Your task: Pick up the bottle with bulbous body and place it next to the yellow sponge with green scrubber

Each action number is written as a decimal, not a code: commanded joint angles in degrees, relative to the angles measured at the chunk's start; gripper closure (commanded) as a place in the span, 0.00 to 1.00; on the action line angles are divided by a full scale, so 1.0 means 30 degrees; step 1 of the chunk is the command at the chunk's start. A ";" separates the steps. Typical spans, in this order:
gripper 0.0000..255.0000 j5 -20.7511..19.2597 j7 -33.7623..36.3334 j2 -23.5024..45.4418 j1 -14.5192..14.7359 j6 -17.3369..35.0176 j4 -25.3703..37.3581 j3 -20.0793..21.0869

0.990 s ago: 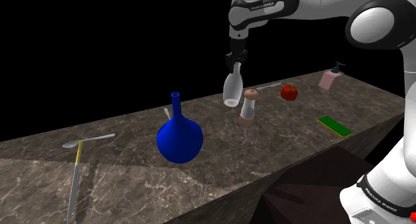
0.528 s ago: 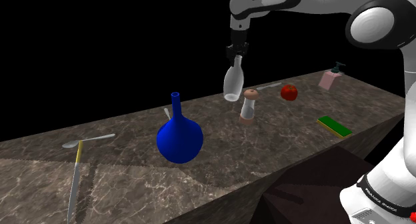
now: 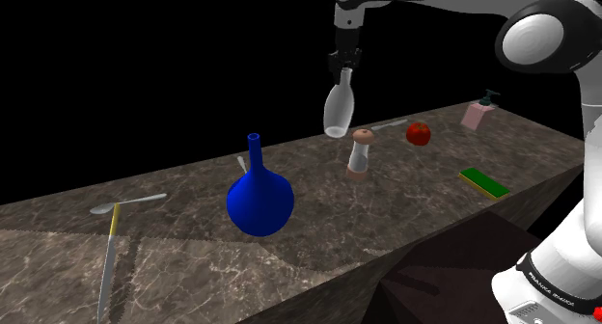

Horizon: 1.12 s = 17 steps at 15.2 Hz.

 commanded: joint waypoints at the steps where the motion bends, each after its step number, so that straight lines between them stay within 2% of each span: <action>1: 1.00 -0.0012 -0.0089 -0.0951 -0.0052 0.0011 -0.0961 -0.0028; 8: 1.00 -0.0119 -0.0863 -0.6430 -0.0498 0.0404 -0.6828 -0.0318; 17: 1.00 -0.0444 -0.2030 -1.2031 -0.1096 -0.0995 -1.1011 -0.0879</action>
